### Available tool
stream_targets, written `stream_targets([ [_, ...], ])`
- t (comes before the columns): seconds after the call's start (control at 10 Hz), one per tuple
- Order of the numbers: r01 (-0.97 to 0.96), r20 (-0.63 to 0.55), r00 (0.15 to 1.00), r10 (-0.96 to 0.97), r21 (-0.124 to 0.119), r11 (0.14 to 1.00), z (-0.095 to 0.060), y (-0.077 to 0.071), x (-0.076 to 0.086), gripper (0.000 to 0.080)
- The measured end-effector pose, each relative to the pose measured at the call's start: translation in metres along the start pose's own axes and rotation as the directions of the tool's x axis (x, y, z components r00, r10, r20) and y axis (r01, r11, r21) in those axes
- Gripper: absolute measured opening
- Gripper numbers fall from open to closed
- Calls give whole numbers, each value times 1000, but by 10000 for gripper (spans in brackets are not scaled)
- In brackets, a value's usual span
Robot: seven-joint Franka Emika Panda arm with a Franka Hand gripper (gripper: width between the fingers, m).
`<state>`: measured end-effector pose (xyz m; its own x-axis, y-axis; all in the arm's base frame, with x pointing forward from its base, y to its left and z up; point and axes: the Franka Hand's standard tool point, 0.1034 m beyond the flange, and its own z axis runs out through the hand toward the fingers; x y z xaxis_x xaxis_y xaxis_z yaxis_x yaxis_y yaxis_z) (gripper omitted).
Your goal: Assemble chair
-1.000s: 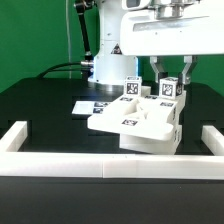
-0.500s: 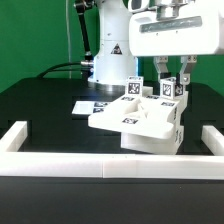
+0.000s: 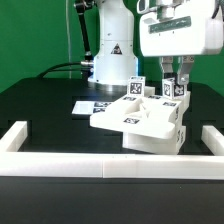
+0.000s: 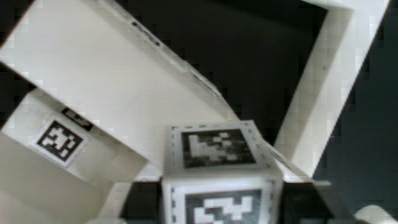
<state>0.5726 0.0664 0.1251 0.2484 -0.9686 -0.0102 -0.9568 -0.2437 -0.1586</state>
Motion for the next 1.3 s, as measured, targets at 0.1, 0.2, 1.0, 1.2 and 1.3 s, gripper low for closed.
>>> stream_targets([
  [0.1,-30,2,1000,30,2,1000,0,0,0,287],
  [0.2,-73,6,997,73,4,997,0,0,0,287],
  [1.0,41,10,999,-41,7,999,0,-2,-4,585],
  [1.2,156,9,988,-156,8,988,0,-1,-3,646],
  [1.3,184,8,983,-184,8,983,0,-1,-3,646],
])
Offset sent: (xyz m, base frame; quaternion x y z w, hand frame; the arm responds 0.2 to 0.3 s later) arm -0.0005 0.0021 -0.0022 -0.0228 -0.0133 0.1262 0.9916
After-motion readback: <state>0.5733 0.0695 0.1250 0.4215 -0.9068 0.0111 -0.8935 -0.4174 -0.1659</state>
